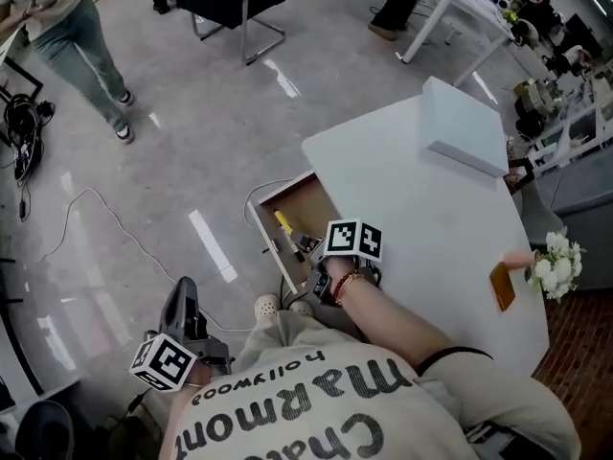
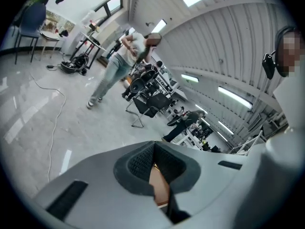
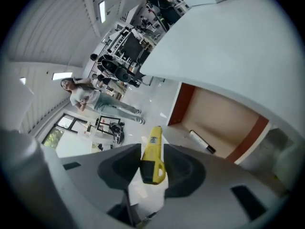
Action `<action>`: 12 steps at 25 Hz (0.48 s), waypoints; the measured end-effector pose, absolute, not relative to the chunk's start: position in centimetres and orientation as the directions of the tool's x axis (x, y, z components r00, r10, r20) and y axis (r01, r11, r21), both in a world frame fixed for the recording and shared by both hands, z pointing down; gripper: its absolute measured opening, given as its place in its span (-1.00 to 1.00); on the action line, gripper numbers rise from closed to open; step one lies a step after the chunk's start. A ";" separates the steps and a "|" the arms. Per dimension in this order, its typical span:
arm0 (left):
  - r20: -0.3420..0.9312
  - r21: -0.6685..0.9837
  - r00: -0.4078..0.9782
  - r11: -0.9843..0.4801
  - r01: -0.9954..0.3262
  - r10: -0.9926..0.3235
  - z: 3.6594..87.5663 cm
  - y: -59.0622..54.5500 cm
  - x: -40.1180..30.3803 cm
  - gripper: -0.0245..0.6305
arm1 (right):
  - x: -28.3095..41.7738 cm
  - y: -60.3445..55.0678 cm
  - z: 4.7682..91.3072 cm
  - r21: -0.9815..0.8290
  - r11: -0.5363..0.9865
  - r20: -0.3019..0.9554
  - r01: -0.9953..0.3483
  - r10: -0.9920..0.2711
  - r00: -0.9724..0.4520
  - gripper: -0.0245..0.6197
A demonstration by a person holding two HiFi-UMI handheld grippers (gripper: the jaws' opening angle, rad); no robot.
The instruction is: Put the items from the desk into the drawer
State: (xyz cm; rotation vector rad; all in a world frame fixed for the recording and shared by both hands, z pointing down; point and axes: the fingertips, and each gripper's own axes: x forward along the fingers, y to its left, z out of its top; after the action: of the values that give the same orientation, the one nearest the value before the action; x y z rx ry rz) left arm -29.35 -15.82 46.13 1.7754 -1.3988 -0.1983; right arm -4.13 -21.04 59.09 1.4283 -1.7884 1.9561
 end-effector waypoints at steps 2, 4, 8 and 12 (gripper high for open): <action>0.390 0.675 0.325 0.028 -0.737 -0.861 46.8 -14.4 -30.0 -0.92 | -3.9 -20.6 61.1 -0.679 -0.296 0.720 -0.672 -0.445 -0.532 -0.46; 0.413 0.663 0.277 0.078 -0.744 -0.868 47.3 -12.8 -31.0 -0.92 | -3.8 -20.2 63.0 -0.645 -0.282 0.751 -0.711 -0.407 -0.520 -0.45; 0.439 0.639 0.190 0.157 -0.753 -0.878 47.8 -10.4 -32.8 -0.92 | -4.3 -19.7 66.1 -0.579 -0.204 0.798 -0.789 -0.344 -0.496 -0.46; 0.449 0.626 0.137 0.201 -0.754 -0.883 48.4 -8.8 -34.2 -0.92 | -4.7 -19.7 68.5 -0.510 -0.108 0.833 -0.854 -0.310 -0.458 -0.46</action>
State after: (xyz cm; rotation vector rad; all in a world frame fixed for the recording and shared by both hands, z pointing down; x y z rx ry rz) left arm -34.21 -8.82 48.40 1.5731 -1.6363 -0.1935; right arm -4.65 -19.68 68.46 1.2772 -1.7173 1.5959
